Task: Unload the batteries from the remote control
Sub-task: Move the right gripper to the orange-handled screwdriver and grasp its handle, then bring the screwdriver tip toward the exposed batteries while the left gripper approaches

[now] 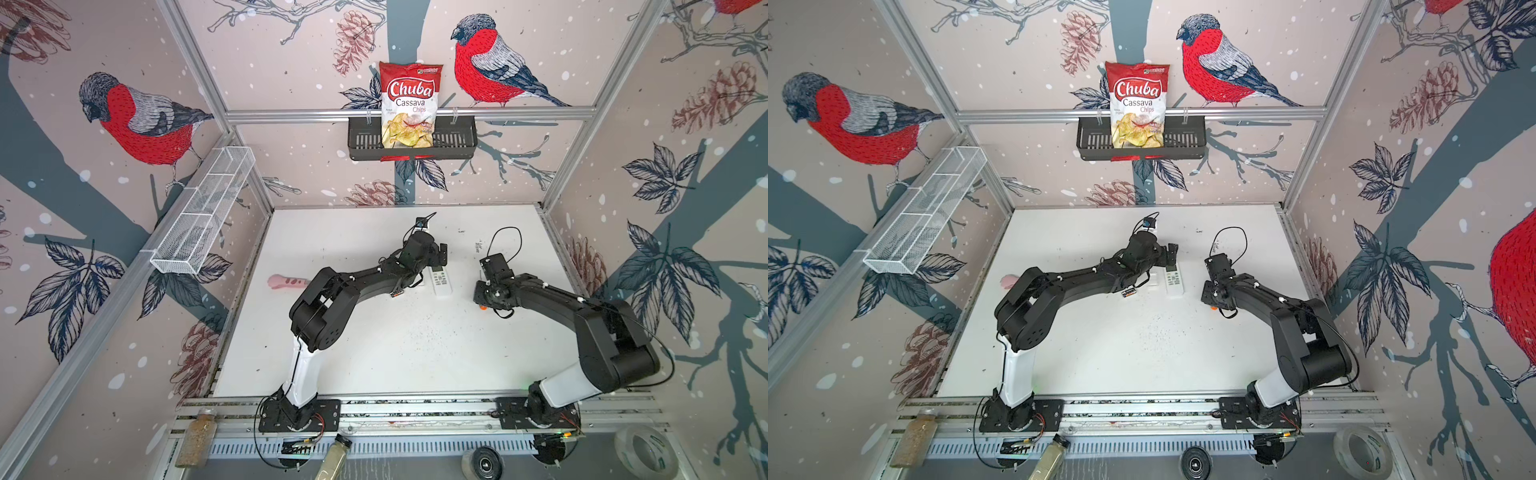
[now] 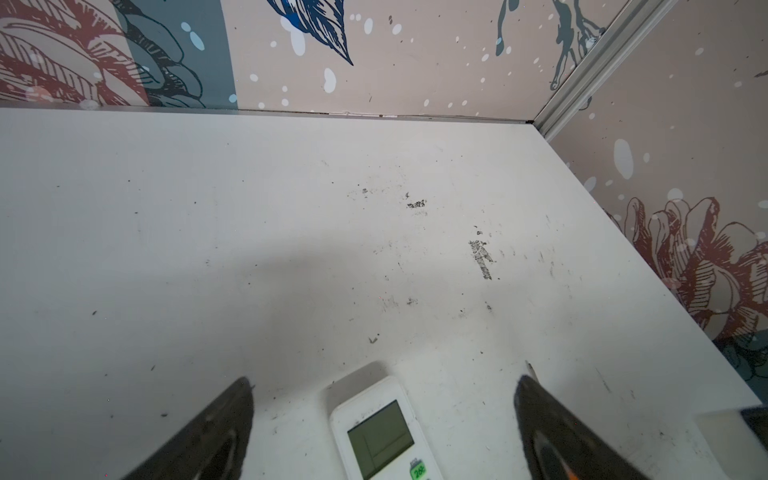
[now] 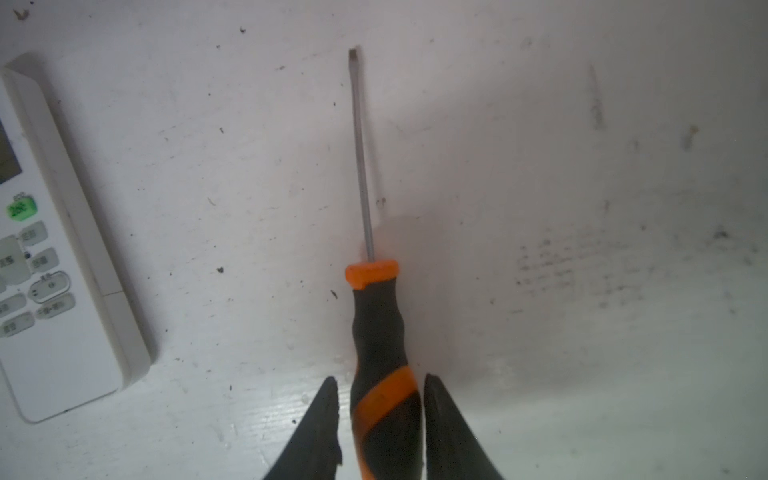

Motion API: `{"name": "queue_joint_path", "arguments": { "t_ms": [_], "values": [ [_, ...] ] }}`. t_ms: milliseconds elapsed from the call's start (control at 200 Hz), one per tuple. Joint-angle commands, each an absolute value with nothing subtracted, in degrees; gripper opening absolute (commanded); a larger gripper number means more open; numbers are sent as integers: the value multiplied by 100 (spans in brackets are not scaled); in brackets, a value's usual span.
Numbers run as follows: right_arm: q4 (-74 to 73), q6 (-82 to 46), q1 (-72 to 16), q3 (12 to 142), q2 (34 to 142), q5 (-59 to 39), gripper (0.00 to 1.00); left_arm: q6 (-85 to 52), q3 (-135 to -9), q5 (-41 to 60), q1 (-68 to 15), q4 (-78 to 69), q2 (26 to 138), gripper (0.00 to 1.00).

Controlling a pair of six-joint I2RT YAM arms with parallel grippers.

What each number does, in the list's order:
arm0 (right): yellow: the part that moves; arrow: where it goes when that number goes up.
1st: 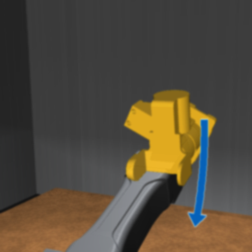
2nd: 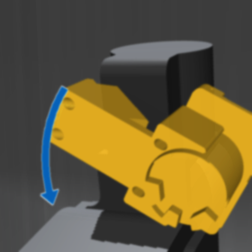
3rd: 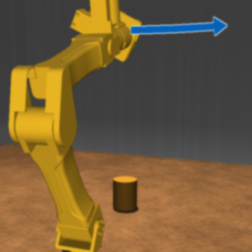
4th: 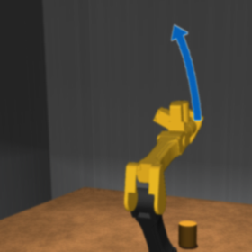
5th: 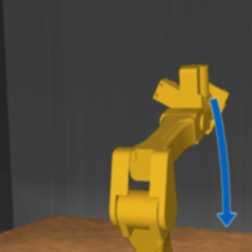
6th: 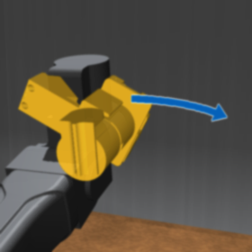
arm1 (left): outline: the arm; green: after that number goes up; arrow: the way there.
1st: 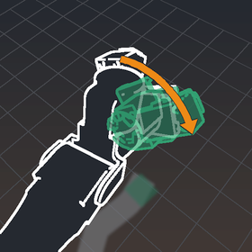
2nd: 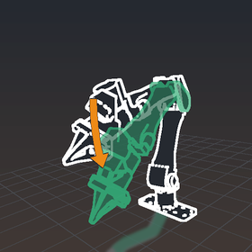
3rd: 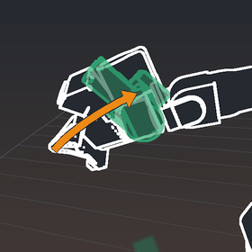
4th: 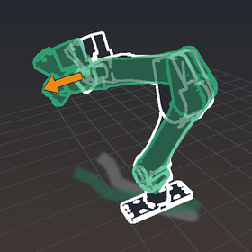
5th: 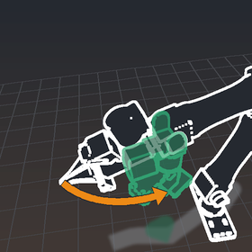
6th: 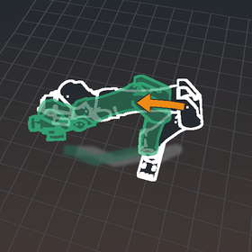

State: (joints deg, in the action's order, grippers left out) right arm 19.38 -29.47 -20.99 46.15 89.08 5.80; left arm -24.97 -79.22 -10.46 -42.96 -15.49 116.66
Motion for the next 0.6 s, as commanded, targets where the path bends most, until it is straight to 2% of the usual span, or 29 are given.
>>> {"name": "queue_joint_path", "arguments": {
  "t_ms": [0, 310, 440, 595],
  "values": [
    [1896, -2814, -2108, 4726, 9042, 566, 31, -2351, -7955, -1166, -4281, -1395, 11637, 97],
    [1872, -2672, -2108, 4859, 9448, 451, 28, -2509, -7893, -1008, -4166, -1415, 11549, 97],
    [1898, -2611, -2109, 4937, 9590, 463, 36, -2509, -7883, -1012, -4140, -1389, 11523, 97],
    [1881, -2602, -2109, 4966, 9639, 445, 35, -2544, -7816, -1011, -4122, -1413, 11470, 97]
  ]
}}
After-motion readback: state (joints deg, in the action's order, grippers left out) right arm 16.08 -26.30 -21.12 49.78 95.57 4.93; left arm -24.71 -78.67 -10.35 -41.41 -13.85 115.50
